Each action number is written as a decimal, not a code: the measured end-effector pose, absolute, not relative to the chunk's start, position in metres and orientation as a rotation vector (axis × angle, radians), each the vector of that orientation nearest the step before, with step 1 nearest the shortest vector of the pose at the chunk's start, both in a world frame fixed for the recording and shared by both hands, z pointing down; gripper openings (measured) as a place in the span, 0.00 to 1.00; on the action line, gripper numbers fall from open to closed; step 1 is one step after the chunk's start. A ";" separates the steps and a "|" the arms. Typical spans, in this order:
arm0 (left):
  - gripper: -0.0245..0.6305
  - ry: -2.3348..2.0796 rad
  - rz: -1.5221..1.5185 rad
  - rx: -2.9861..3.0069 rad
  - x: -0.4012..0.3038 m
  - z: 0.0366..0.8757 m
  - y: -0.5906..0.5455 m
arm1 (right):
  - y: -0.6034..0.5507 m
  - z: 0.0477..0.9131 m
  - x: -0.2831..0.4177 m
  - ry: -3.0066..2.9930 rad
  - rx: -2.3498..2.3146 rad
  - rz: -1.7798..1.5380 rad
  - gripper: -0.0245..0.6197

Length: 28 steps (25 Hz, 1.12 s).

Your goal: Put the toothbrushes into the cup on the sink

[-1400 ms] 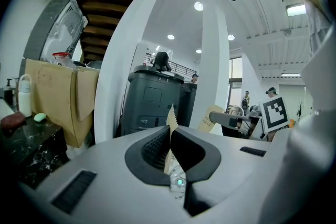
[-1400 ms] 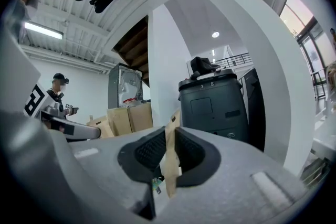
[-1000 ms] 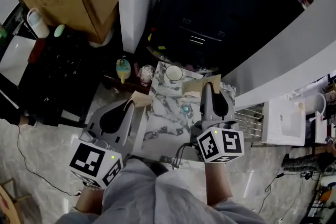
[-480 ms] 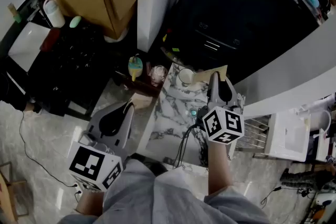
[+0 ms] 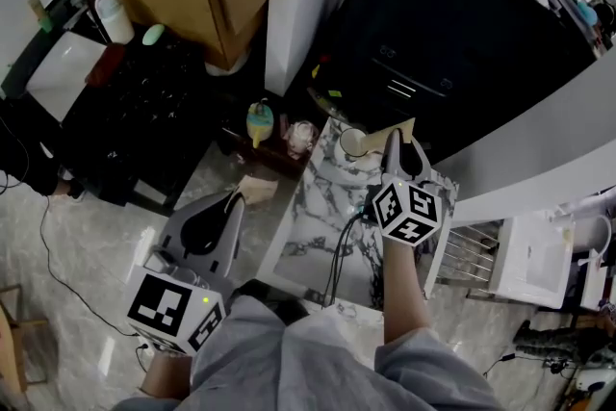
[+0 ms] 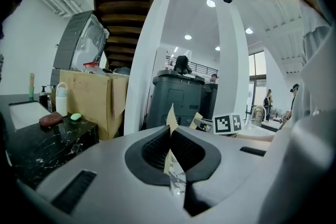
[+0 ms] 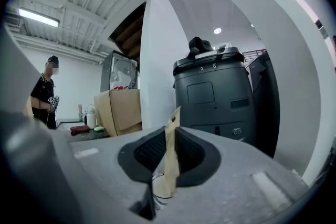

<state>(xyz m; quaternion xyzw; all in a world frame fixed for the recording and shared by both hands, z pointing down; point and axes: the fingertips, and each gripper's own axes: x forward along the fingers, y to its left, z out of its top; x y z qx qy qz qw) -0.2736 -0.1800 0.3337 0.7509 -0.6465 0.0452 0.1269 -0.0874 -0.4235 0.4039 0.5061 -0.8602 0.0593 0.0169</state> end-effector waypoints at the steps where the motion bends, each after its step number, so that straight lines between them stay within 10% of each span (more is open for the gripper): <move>1: 0.05 -1.886 0.132 2.181 -0.274 0.334 -0.179 | -0.425 0.409 -0.088 -2.666 1.567 0.190 0.10; 28: 0.05 -1.927 0.124 2.133 -0.281 0.335 -0.168 | -0.428 0.470 -0.104 -2.522 1.458 0.286 0.20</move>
